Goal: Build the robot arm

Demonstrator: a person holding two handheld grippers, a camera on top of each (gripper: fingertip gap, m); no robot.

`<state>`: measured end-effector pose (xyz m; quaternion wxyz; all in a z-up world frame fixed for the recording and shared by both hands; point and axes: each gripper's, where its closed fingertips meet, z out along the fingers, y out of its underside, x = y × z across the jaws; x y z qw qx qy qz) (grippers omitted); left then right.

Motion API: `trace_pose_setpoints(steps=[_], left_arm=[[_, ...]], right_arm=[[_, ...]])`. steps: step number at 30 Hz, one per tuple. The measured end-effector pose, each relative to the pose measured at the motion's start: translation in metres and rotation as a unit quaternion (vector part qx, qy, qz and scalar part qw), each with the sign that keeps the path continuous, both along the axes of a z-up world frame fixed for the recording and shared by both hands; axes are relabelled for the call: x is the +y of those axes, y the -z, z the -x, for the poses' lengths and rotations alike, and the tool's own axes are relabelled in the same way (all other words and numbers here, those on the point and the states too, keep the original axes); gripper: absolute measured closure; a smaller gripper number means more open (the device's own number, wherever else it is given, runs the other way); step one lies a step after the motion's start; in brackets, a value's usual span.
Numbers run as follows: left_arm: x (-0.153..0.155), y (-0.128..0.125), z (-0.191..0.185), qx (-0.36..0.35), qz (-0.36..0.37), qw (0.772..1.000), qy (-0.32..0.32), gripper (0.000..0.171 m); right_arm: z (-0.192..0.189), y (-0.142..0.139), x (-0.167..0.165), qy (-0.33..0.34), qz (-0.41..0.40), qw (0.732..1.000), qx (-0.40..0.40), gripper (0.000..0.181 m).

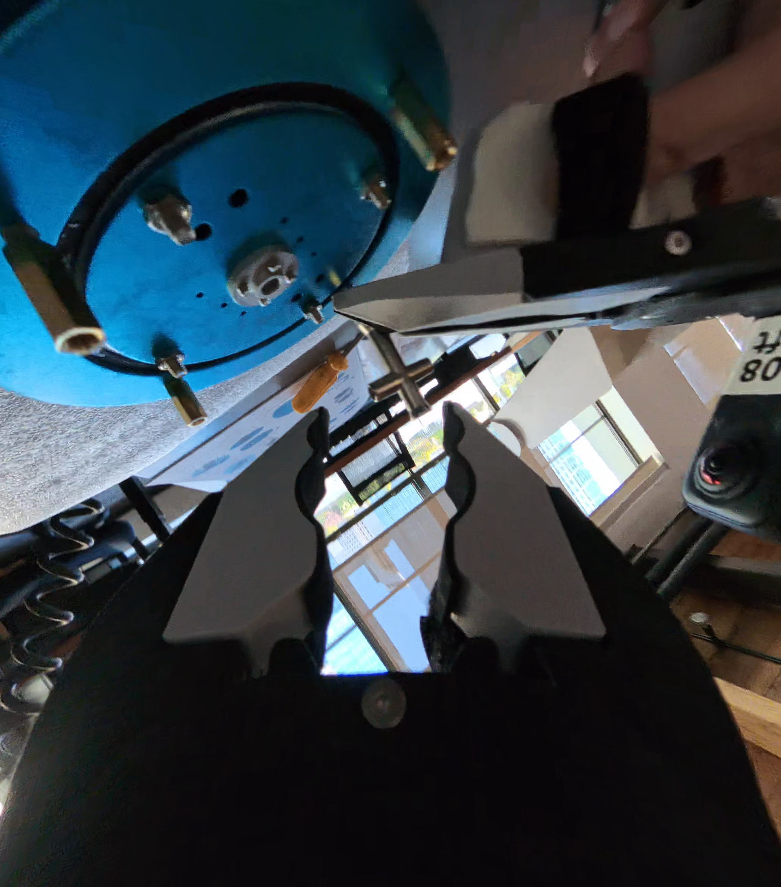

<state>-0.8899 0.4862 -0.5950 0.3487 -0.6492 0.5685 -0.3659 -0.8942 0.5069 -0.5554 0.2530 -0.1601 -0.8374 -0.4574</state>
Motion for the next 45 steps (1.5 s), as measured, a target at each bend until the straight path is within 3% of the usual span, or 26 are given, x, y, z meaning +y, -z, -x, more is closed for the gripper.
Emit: trace_pose_setpoints(steps=[2, 4, 8, 13, 17, 26, 31, 36, 39, 42, 45], left_arm=[[0.0, 0.0, 0.0, 0.0, 0.001, 1.0, 0.0, 0.163], [0.0, 0.0, 0.0, 0.0, 0.002, 1.0, 0.0, 0.163], [0.0, 0.0, 0.0, 0.0, 0.002, 1.0, 0.0, 0.163], [0.0, 0.0, 0.0, 0.0, 0.004, 1.0, -0.001, 0.163], [0.0, 0.0, 0.001, 0.0, 0.012, 1.0, 0.0, 0.163], [0.0, 0.001, 0.001, 0.002, 0.003, 1.0, -0.002, 0.163], [0.0, 0.001, 0.001, 0.004, -0.001, 1.0, -0.002, 0.163], [0.0, 0.001, 0.001, 0.004, -0.004, 1.0, -0.003, 0.163], [0.0, 0.001, 0.001, 0.004, -0.004, 1.0, -0.003, 0.163], [0.0, 0.001, 0.001, 0.003, -0.001, 1.0, -0.002, 0.163], [0.0, 0.001, 0.001, 0.003, 0.001, 1.0, -0.002, 0.163]], right_arm=[[-0.005, 0.001, 0.007, 0.016, -0.029, 0.999, -0.005, 0.135], [0.002, -0.002, 0.003, 0.008, -0.031, 0.999, 0.031, 0.144], [0.012, -0.004, 0.001, -0.008, -0.051, 0.995, 0.08, 0.145], [0.018, 0.001, 0.004, -0.039, -0.074, 0.993, 0.084, 0.154], [0.018, 0.002, 0.006, -0.017, -0.054, 0.995, 0.076, 0.155], [0.015, 0.006, 0.004, 0.108, 0.012, 0.993, 0.039, 0.155], [0.007, 0.007, 0.001, 0.239, 0.042, 0.97, 0.02, 0.155], [0.004, 0.008, -0.002, 0.302, 0.043, 0.952, -0.018, 0.156], [0.012, 0.009, -0.004, 0.272, 0.054, 0.961, -0.013, 0.154], [0.019, 0.003, 0.0, 0.18, 0.018, 0.983, -0.019, 0.132], [0.015, 0.005, 0.003, 0.109, 0.011, 0.994, -0.032, 0.128]])
